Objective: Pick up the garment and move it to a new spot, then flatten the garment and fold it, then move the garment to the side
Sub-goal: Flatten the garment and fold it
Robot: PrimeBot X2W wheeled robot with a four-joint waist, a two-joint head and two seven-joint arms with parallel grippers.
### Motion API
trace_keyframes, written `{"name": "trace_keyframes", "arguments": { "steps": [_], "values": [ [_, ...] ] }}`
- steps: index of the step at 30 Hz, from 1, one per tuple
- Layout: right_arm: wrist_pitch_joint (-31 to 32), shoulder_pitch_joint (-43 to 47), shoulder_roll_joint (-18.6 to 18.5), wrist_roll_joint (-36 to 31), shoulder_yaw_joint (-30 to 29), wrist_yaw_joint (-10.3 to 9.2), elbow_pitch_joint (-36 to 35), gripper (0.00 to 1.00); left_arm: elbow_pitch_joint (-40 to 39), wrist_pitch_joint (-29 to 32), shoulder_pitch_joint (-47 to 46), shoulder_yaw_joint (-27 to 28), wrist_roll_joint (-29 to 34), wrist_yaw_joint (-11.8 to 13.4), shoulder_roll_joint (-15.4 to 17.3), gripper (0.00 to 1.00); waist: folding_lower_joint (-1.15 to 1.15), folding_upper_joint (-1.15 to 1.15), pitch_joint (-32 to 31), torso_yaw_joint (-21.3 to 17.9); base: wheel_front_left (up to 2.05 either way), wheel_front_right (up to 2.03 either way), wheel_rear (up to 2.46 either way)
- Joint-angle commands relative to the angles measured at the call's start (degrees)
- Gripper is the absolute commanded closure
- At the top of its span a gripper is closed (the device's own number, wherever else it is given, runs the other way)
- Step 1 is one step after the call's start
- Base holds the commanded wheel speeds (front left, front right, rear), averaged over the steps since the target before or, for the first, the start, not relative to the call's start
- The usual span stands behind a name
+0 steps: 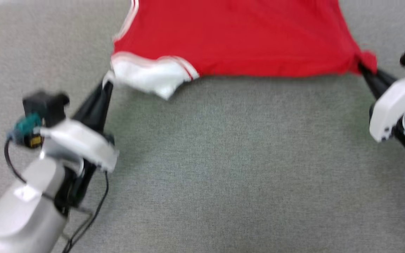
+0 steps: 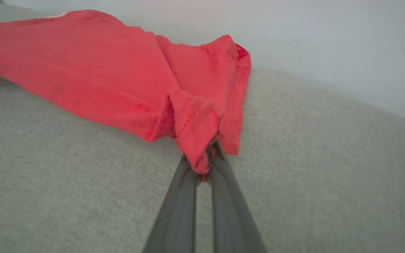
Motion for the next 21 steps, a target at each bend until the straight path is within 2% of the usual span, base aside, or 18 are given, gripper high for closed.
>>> {"name": "trace_keyframes", "arguments": {
  "steps": [1,7,12,17,21],
  "values": [
    [0.1,1.4,-0.8,0.8,0.2,-0.06,-0.2,1.0,-0.6,0.1,1.3,-0.1,-0.3,0.4,0.5,1.0,0.01,0.0,-2.4,0.0,0.0,0.0,0.0],
    [1.5,7.3,-3.0,4.8,2.2,-0.06,-1.3,1.0,-6.8,3.5,13.4,-0.4,-3.0,2.9,5.9,1.0,0.01,0.0,-6.9,0.1,0.0,0.0,0.0],
    [2.8,13.9,-3.9,9.0,1.5,-0.06,-2.6,1.0,-13.1,7.5,22.1,-2.1,-6.0,4.1,9.7,1.0,0.01,0.0,-10.2,0.7,0.0,0.0,0.0],
    [4.6,21.3,-5.1,12.3,-0.6,-0.06,-4.4,1.0,-18.2,10.9,28.9,-3.4,-8.9,5.3,12.3,1.0,0.01,0.0,-13.1,0.7,0.0,0.0,0.0],
    [5.9,27.0,-5.5,13.9,-2.7,-0.06,-6.7,1.0,-21.3,12.0,33.5,-3.4,-12.0,6.4,13.1,1.0,0.01,0.0,-14.9,0.4,0.0,0.0,0.0]
  ]
}}
